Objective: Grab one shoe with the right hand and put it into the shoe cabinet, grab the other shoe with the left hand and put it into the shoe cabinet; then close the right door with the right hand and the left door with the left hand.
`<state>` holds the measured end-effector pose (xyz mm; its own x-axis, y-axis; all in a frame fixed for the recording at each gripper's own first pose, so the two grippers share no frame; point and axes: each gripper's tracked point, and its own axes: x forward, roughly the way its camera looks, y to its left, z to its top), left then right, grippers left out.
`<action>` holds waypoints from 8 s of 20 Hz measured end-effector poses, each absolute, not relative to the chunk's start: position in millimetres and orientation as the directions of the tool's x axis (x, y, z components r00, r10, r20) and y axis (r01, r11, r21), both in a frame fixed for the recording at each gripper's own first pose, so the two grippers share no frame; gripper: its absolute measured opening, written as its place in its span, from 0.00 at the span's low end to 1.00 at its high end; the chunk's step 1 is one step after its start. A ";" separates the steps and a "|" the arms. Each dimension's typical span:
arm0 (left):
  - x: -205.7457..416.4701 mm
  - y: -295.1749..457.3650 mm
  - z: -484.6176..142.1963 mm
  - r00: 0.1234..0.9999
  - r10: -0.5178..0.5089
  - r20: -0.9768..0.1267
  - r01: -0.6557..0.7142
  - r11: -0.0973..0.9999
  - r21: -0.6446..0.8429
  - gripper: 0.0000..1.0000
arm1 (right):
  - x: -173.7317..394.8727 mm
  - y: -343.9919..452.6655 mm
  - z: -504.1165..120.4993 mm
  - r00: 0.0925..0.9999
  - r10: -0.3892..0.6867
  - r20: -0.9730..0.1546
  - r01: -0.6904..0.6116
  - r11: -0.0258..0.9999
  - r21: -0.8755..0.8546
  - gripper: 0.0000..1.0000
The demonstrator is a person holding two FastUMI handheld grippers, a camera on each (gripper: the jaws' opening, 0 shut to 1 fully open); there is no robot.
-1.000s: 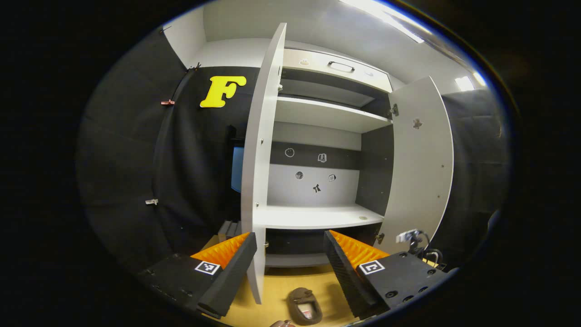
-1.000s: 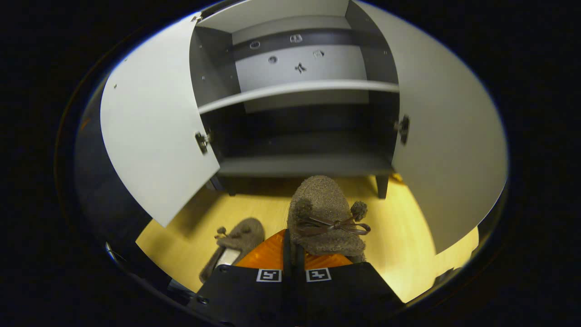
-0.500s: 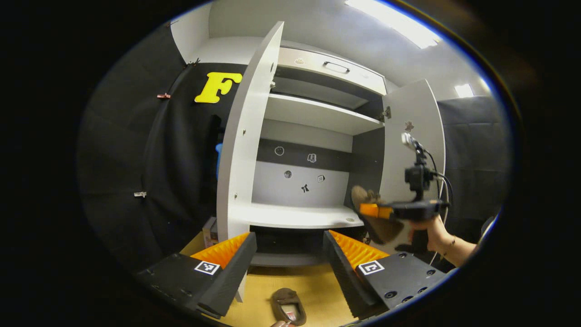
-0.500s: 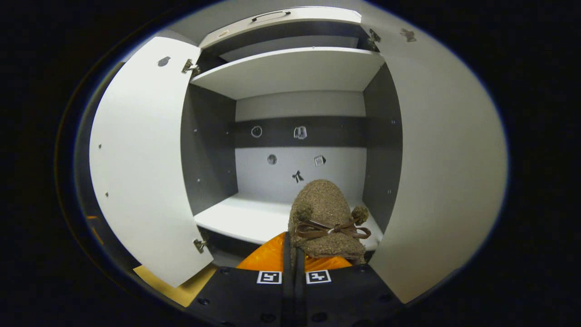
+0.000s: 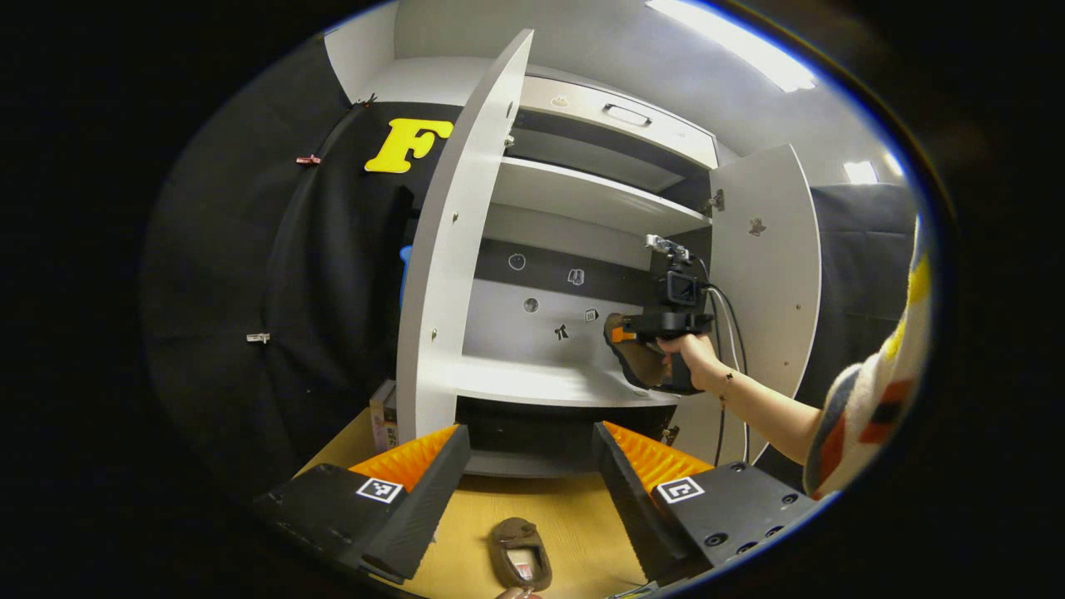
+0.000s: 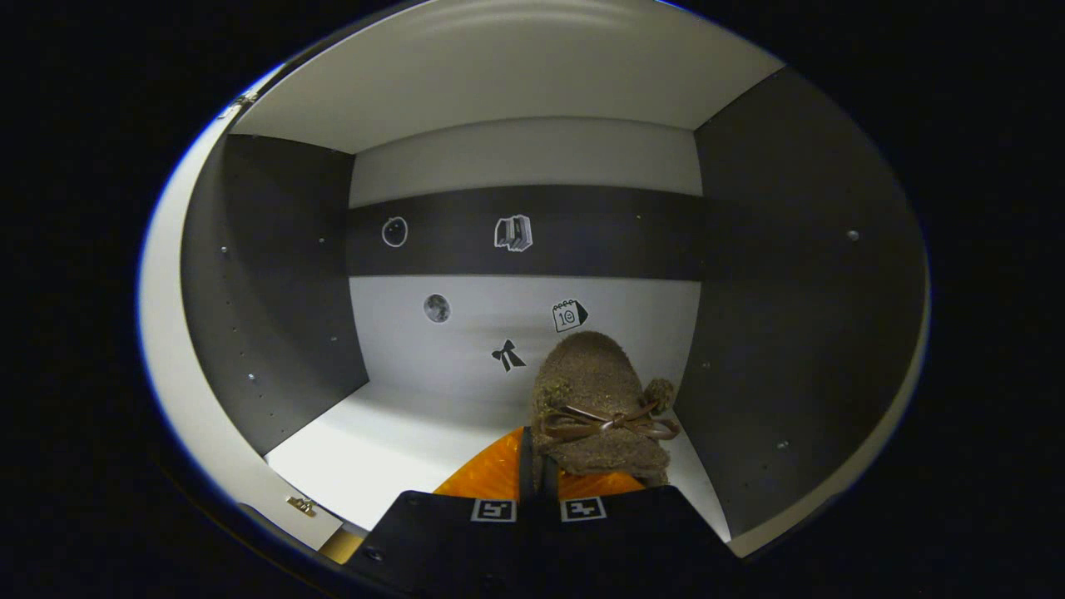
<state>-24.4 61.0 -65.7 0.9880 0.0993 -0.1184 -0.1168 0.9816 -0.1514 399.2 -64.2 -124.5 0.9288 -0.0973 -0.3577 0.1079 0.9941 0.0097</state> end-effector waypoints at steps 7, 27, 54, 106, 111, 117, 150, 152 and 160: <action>-24.5 72.9 -67.1 0.982 0.132 -0.132 -0.152 0.976 -0.153 0.95 | 437.2 -69.2 -179.7 0.876 -0.143 -0.461 0.166 0.986 0.009 0.05; -6.7 16.0 -160.8 0.975 -0.037 -0.219 -0.013 0.974 -0.225 0.95 | 225.3 -26.8 -41.5 0.980 0.059 -0.190 -0.049 0.997 0.057 0.99; 15.5 63.0 -435.6 0.846 0.083 -0.527 -0.199 0.965 -0.168 0.87 | 52.1 -39.5 -24.0 0.979 0.018 -0.203 -0.018 1.000 0.003 0.99; 358.3 101.2 -46.8 0.974 0.152 -0.168 -0.153 0.988 0.007 0.05 | 11.6 -82.8 -19.8 0.977 0.022 -0.210 -0.012 0.999 0.049 0.98; 427.2 124.9 -96.8 0.939 0.221 -0.262 -0.221 0.975 0.031 0.05 | 13.7 -89.7 -26.5 0.970 -0.008 -0.243 0.016 0.999 0.033 0.98; 447.9 128.9 -108.8 0.939 0.240 -0.247 -0.243 0.970 0.022 0.10 | 17.7 -90.3 -29.4 0.967 -0.002 -0.255 0.009 1.000 0.025 0.98; -4.5 45.6 70.5 0.984 0.121 0.127 -0.108 0.988 -0.106 0.95 | -23.2 -210.4 11.8 0.989 -0.101 -0.111 0.105 0.994 0.024 0.98; -25.1 46.8 77.3 0.984 0.118 0.136 -0.106 0.990 -0.093 0.95 | -8.4 -222.1 5.0 0.989 -0.088 -0.121 0.091 0.996 0.021 0.98; -79.6 62.8 87.9 0.954 0.272 0.128 -0.282 0.958 0.059 0.95 | 25.8 -213.6 -3.9 0.990 0.058 -0.129 -0.047 0.995 0.082 0.98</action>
